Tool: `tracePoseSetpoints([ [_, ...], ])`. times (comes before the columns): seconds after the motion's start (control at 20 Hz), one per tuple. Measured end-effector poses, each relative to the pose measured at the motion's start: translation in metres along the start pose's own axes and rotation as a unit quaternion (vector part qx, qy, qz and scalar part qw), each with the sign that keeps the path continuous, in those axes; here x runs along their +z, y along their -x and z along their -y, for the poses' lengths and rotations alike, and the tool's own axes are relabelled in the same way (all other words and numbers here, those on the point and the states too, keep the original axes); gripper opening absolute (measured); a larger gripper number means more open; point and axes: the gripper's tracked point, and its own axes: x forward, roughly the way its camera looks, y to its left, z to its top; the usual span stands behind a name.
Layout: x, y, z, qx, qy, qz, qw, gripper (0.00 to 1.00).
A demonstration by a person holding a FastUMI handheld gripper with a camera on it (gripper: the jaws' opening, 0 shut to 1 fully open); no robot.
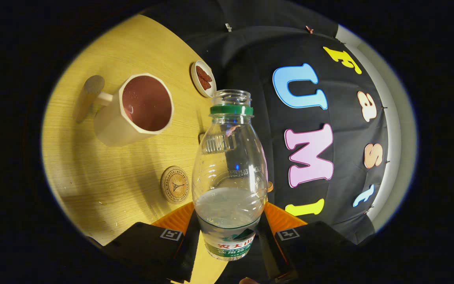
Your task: Take the bottle from table, then pour the juice into the cup, finally place the bottle on the coaster
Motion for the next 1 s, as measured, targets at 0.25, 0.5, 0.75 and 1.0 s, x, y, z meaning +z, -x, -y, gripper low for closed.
tracePoseSetpoints([
  [0.25,0.002,-0.0053,-0.0019,0.001,0.045,-0.003,0.999,0.71],
  [0.5,0.0006,-0.0064,-0.0066,0.005,0.088,-0.004,0.996,0.71],
  [0.75,0.0007,-0.0071,-0.0033,-0.001,0.11,-0.004,0.994,0.72],
  [1.0,0.0033,-0.0066,0.0002,-0.006,0.139,-0.002,0.99,0.71],
])
